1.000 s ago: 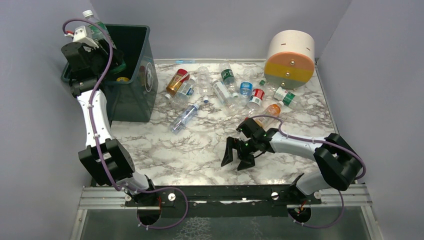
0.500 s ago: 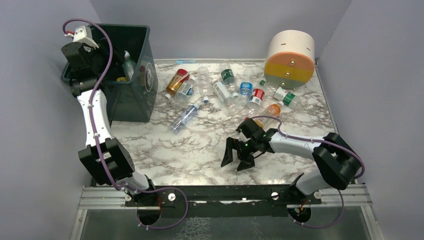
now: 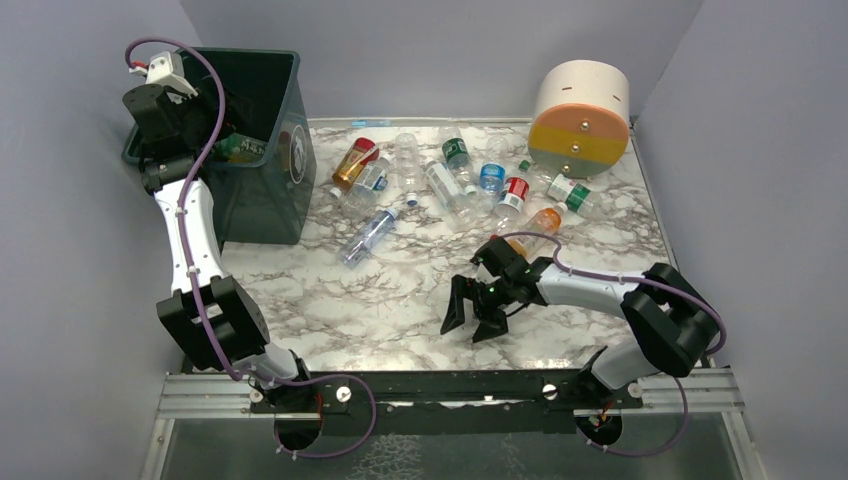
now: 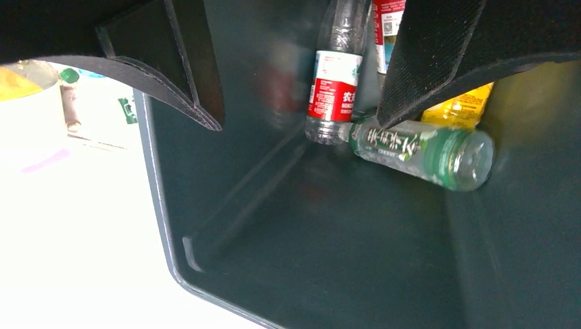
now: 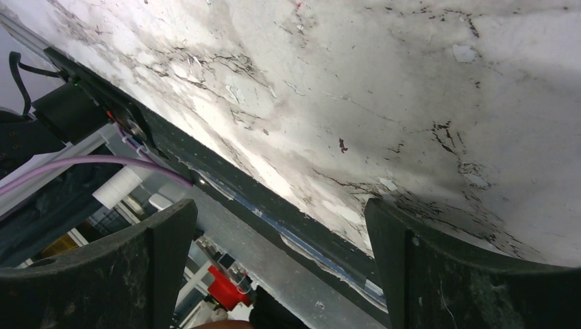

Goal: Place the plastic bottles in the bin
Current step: Place the plastic bottle in the trash bin.

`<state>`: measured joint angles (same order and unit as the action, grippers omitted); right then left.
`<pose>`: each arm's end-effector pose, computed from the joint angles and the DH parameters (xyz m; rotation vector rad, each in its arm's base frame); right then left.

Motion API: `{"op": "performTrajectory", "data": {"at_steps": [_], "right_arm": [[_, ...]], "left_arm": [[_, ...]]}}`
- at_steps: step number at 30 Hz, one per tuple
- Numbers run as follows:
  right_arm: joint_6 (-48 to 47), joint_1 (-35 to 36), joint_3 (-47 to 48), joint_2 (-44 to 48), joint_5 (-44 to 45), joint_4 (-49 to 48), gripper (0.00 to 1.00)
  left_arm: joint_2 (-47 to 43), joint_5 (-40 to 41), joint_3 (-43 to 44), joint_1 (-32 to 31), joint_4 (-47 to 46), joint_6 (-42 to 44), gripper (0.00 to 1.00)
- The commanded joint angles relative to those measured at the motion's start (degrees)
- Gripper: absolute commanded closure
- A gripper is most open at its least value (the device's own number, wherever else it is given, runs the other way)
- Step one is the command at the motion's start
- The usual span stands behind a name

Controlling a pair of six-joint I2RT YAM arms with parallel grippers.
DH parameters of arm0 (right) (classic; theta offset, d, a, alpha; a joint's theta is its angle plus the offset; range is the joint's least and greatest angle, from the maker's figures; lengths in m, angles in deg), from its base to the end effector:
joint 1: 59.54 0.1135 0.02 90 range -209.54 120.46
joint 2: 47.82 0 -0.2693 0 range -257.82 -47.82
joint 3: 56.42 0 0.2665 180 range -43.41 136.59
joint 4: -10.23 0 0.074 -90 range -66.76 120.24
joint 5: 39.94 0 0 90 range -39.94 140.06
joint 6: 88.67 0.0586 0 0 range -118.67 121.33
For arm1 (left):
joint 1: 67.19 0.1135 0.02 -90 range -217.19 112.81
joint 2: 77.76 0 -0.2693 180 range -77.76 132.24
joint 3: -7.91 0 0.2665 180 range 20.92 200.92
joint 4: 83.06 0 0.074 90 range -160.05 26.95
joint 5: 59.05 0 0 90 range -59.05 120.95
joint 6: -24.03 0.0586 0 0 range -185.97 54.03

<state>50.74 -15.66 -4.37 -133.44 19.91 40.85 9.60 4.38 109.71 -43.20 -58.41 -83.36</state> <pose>0.1784 0.2124 0.1224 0.0387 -2.8957 -1.0160 0.3670 0.1347 0.4266 -0.2880 1.7167 -0.3204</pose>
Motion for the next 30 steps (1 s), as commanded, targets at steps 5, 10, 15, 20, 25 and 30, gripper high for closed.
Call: {"op": "performTrajectory", "data": {"at_steps": [5,10,15,20,25,30], "right_arm": [[-1.0,0.2,0.2,-0.9,-1.0,-0.8,0.04],[-0.8,0.2,-0.1,0.6,-0.8,-0.3,0.04],[-0.1,0.2,-0.5,3.7,-0.2,0.5,0.04],[1.4,0.2,-1.8,8.8,0.9,2.1,0.04],[2.4,0.2,-3.1,14.5,2.2,4.2,0.04],[3.7,0.2,-5.1,20.4,3.1,5.6,0.04]], "left_arm": [[-1.2,-4.1,2.2,0.3,-3.5,-2.2,0.07],[-2.1,-5.6,3.0,0.3,-4.3,-3.4,0.01],[-3.2,-6.7,3.6,0.3,-4.6,-5.0,0.01],[-4.6,-9.3,5.0,0.2,-5.7,-8.2,0.01],[-6.1,-12.0,6.6,-0.6,-6.5,-11.7,0.01],[-6.7,-14.8,7.5,-3.6,-6.5,-14.2,0.01]]}}
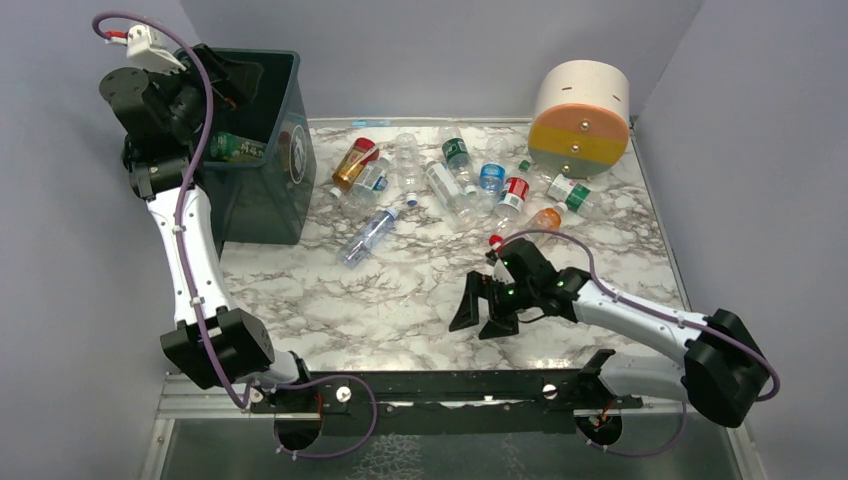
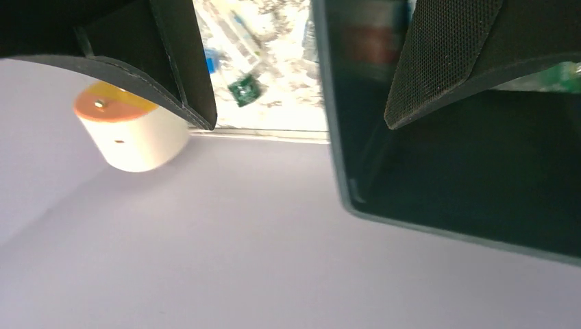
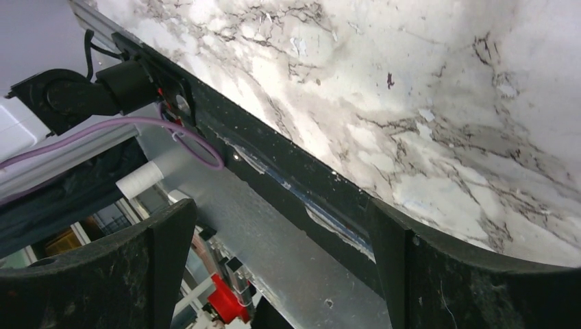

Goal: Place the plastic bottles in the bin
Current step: Place the plastic bottle in the trash bin, then pick up the plastic bottle at the center of the board.

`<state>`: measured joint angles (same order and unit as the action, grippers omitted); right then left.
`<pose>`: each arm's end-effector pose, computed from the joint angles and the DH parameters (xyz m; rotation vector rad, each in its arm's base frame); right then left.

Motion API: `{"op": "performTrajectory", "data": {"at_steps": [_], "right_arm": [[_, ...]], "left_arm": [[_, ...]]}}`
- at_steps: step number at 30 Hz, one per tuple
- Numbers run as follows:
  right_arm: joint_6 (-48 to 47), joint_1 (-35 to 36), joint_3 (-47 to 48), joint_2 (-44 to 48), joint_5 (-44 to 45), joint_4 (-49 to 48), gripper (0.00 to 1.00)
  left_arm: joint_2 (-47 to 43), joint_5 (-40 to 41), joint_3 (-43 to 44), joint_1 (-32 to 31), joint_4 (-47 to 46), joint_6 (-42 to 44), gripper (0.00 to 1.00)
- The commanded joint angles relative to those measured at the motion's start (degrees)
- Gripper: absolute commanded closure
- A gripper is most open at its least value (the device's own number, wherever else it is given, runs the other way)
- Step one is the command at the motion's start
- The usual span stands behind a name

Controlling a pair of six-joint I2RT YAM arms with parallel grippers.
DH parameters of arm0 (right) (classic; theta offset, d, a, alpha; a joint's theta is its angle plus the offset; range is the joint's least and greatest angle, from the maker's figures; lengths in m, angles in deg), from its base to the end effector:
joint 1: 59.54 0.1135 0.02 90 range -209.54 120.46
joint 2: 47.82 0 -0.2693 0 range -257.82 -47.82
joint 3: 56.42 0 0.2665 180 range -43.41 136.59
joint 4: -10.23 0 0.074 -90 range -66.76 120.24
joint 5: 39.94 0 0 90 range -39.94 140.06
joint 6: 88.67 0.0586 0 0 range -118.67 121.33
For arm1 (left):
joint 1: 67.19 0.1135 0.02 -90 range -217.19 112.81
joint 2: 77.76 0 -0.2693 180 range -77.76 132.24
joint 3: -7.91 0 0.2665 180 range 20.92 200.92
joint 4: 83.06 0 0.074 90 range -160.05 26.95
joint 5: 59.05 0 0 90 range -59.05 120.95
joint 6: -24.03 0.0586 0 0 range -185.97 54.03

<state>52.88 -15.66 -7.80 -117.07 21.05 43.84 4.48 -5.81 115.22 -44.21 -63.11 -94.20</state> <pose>0.1585 0.1918 0.1698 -0.0467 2.8613 1.1770 0.3318 0.1026 0.5041 -0.1496 1.5164 -0.5471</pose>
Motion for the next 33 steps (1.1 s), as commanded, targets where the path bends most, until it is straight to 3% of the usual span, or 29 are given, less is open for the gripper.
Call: {"op": "performTrajectory", "data": {"at_steps": [1,7,17,26,33], "right_arm": [[1.9,0.2,-1.8,4.9,2.2,2.8,0.04],[1.5,0.2,-0.4,8.0,4.6,6.0,0.04],[6.0,0.2,-4.7,12.2,6.2,6.4,0.04],[7.9,0.2,-7.7,12.6,9.4,4.1,0.04],[4.0,0.2,-3.8,3.4,12.4,-1.6,0.04]], "left_arm": [[-1.7,-4.6,2.0,-3.7,-1.8,-3.6,0.01],[-2.5,-2.5,0.5,-14.7,-0.1,-1.7,0.01],[-5.6,-3.7,-12.2,-28.3,-0.2,-0.1,0.01],[-9.4,2.9,-33.1,-40.4,-2.9,2.4,0.01],[-10.0,4.5,-46.5,-44.7,-8.3,1.8,0.01]]}}
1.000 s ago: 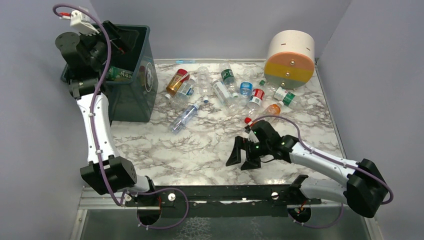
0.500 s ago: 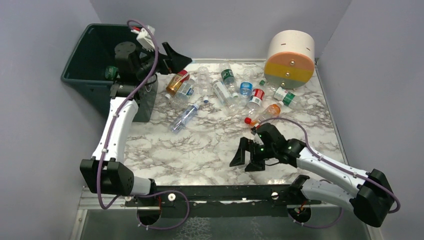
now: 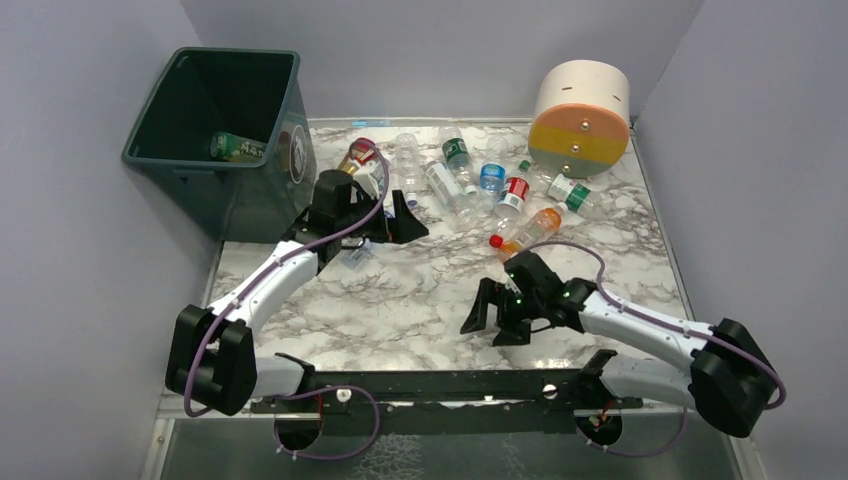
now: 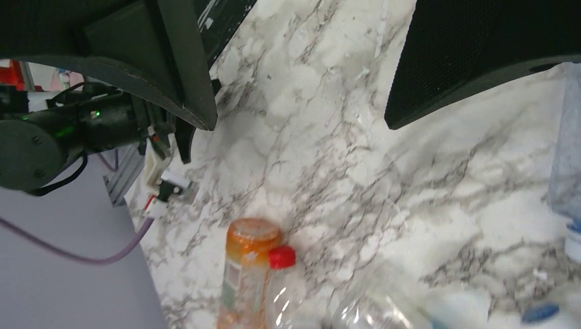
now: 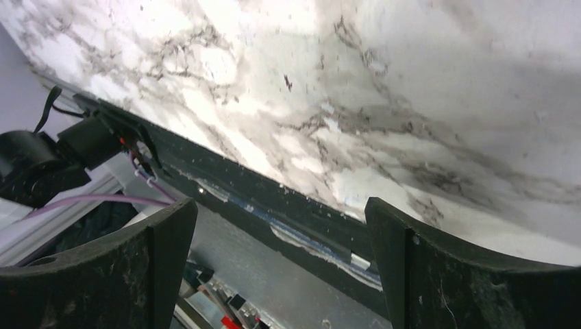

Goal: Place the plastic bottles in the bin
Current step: Pick up the plastic bottle at the center of the board.

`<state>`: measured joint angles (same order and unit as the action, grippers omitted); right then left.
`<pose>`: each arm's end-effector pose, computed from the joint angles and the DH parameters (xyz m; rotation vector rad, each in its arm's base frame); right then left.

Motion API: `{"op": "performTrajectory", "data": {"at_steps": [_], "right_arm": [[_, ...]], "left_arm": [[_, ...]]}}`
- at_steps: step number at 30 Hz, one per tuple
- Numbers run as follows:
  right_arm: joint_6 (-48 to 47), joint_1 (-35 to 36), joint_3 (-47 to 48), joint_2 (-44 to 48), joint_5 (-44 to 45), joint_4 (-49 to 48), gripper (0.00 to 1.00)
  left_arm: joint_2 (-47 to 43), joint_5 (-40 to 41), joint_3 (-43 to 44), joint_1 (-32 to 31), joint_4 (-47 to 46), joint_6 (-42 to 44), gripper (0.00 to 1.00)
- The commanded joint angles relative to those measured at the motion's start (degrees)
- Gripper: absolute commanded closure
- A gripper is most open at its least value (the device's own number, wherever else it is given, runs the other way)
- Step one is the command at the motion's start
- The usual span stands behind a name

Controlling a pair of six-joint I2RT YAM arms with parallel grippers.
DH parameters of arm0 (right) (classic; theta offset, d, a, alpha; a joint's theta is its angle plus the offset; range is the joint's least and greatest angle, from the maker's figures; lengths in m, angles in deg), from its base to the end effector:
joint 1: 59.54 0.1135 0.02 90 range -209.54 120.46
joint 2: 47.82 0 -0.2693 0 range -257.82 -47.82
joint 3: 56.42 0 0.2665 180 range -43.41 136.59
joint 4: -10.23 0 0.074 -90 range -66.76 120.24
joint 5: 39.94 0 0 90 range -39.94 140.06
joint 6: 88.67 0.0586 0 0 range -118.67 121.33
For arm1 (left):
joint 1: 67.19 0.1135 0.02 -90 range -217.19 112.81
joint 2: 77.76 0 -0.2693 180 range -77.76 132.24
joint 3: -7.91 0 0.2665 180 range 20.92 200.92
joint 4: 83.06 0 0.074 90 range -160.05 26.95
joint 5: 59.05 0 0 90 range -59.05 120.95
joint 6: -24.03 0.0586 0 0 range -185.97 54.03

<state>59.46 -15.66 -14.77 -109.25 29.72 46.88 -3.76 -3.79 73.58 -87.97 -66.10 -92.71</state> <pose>0.1396 0.1625 0.1524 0.2022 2.8713 0.9982 0.2872 -0.1447 0.2816 0.3024 2.0911 -1.1224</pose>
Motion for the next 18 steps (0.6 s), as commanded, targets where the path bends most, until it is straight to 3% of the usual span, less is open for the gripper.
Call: {"op": "performTrajectory", "data": {"at_steps": [1,8,18], "right_arm": [[-3.0,0.2,3.5,-5.6,3.8,-5.6,0.04],[-3.3,0.2,5.0,-13.7,2.9,-14.3,0.03],[-7.1,0.2,10.0,-21.9,1.0,-16.5,0.03]], "left_arm": [[-1.6,2.7,-5.7,-1.3,-5.6,0.2,0.01],[2.1,2.5,-7.2,-3.1,-6.0,1.0,0.01],[4.0,2.2,-7.5,-3.1,-6.3,1.1,0.01]]}}
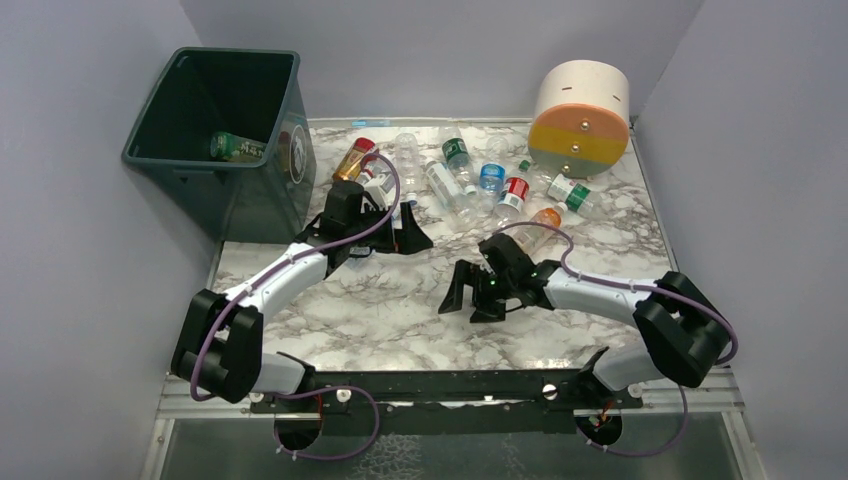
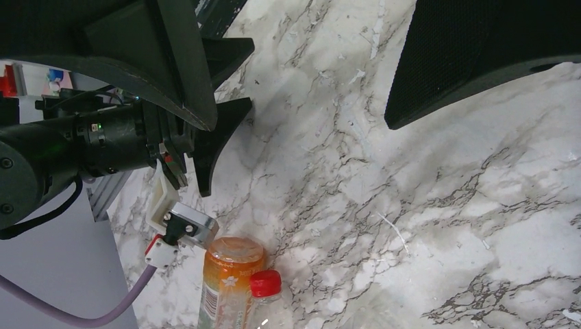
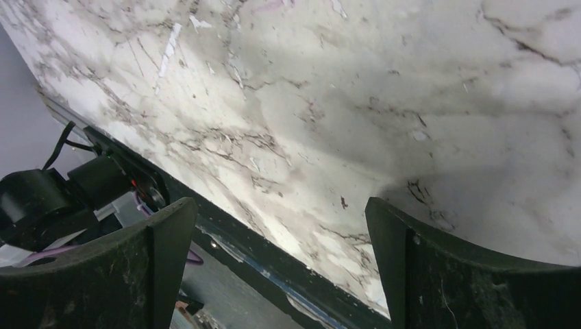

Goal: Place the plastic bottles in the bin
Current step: Pick up the plastic bottle at the center of the board.

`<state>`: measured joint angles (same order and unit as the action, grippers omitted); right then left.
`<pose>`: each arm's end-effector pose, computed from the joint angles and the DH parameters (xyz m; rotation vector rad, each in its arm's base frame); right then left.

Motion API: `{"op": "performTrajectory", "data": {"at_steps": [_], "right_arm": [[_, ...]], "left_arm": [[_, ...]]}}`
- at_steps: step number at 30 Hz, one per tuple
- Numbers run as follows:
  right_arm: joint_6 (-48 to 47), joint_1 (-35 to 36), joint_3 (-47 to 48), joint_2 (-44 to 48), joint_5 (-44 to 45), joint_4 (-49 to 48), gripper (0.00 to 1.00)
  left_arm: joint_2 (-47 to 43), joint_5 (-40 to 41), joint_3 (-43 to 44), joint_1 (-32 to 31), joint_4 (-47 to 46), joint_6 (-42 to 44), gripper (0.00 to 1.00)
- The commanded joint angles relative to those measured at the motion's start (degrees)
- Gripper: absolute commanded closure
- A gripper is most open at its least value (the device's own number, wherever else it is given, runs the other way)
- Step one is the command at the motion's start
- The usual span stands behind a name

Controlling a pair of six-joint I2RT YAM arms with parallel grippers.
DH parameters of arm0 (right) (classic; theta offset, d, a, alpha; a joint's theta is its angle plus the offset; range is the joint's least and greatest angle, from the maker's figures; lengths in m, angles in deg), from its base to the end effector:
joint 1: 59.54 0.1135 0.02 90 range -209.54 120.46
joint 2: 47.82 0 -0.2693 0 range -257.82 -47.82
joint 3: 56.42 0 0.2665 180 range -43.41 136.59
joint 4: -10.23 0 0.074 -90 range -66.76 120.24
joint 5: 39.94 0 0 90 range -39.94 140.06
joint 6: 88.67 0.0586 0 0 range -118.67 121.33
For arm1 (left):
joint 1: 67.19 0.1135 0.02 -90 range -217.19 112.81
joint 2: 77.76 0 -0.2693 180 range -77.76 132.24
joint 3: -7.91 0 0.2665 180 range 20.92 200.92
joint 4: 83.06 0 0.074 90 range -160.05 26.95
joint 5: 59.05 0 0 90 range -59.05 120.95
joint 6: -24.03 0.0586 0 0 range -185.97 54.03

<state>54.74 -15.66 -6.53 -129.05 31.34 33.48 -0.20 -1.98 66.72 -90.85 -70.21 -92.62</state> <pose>0.1899 0.2087 0.1355 0.0860 2.8107 0.9787 0.2796 -0.1573 0.2263 0.3062 2.2108 -1.1122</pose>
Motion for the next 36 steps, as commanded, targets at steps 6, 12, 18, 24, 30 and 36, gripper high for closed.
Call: {"op": "performTrajectory", "data": {"at_steps": [6,12,18,24,30,36], "right_arm": [[-2.4,0.2,0.8,-2.8,-1.4,-4.3,0.03],[-3.0,0.2,0.9,-2.5,-1.2,-3.8,0.03],[-2.7,0.2,0.8,-3.1,-1.8,-4.6,0.03],[-2.4,0.2,0.5,-3.2,-2.0,-4.9,0.03],[-2.2,0.2,0.2,-3.1,-2.1,-5.1,0.03],[-2.0,0.2,0.4,-3.4,-2.3,-5.3,0.03]], "left_arm": [[1.4,0.5,-0.4,-0.2,-2.5,1.0,0.01],[1.5,0.7,-0.5,-0.2,-2.6,1.1,0.01],[1.4,0.7,-0.5,-0.2,-2.6,1.2,0.01],[1.5,0.8,-0.5,-0.2,-2.6,1.2,0.01],[1.5,0.8,-0.5,-0.2,-2.7,1.2,0.01],[1.6,0.9,-0.5,-0.2,-2.9,1.3,0.01]]}}
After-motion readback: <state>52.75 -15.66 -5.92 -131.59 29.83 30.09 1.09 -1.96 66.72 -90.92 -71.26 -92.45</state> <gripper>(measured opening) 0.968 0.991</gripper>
